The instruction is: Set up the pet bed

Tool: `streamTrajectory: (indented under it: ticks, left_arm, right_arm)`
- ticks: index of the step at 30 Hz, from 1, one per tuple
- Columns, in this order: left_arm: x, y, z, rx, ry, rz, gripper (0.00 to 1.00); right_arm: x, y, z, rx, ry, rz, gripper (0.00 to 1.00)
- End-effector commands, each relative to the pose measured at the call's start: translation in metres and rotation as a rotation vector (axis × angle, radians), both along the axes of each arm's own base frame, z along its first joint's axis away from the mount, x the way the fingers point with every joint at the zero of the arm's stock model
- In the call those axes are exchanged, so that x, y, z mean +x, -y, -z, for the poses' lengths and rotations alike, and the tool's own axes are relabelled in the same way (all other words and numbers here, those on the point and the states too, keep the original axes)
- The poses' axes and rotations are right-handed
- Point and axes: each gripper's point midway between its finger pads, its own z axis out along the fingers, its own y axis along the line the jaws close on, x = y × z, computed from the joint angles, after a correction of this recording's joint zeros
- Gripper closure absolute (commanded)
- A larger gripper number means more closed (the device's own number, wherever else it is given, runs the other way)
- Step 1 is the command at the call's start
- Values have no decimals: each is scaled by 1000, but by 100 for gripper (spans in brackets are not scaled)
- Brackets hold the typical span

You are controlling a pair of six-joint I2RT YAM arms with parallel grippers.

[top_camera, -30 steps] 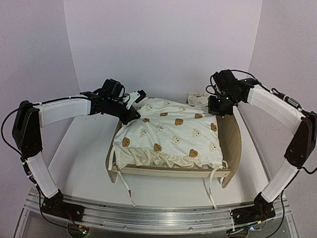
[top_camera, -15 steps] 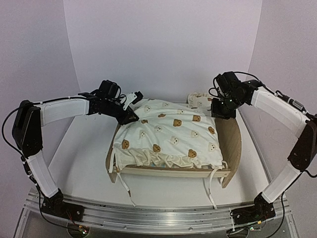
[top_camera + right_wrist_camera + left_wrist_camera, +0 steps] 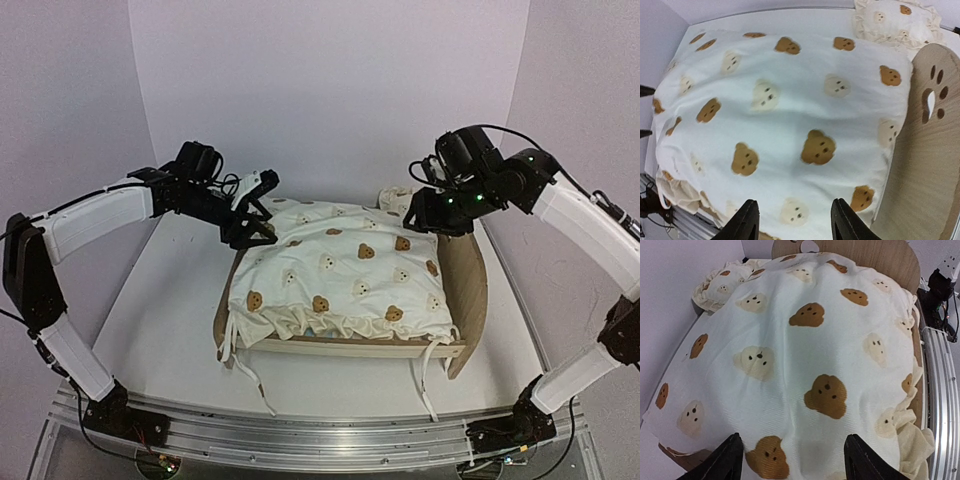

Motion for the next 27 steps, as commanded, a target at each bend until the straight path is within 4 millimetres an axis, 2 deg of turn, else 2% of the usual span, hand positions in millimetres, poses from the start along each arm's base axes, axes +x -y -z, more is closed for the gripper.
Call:
streamTrajectory:
  ticks: [1, 4, 6, 8, 11, 15, 17, 20, 25, 27]
  left_arm:
    - [-45, 11, -60, -98, 88, 119, 31]
    - [-83, 30, -63, -70, 143, 197, 34]
    - [-115, 43, -64, -73, 160, 270, 35]
    - [-137, 55, -57, -66, 129, 314, 36]
    - [-166, 75, -24, 16, 102, 385, 38]
    - [-196, 102, 18, 89, 111, 471, 37]
    - [-202, 116, 33, 104, 134, 496, 34]
    - [-196, 133, 51, 130, 158, 504, 32]
    - [-184, 147, 85, 205, 181, 520, 35]
    - [-182, 148, 99, 229, 172, 527, 40]
  right_arm:
    - [-40, -2, 13, -33, -58, 1, 51]
    - [-71, -7, 34, -48, -134, -6, 51]
    - [-87, -10, 37, -31, -152, -9, 51]
    - [-102, -11, 39, -11, -162, -8, 51]
    - [-120, -3, 46, 14, -185, 14, 51]
    - [-142, 12, 69, 30, -259, 50, 50]
    - [-152, 21, 80, 33, -291, 67, 49]
    - [-161, 38, 88, 37, -304, 120, 48]
    - [-164, 57, 78, 58, -261, 168, 47]
    - [-163, 60, 73, 51, -249, 169, 46]
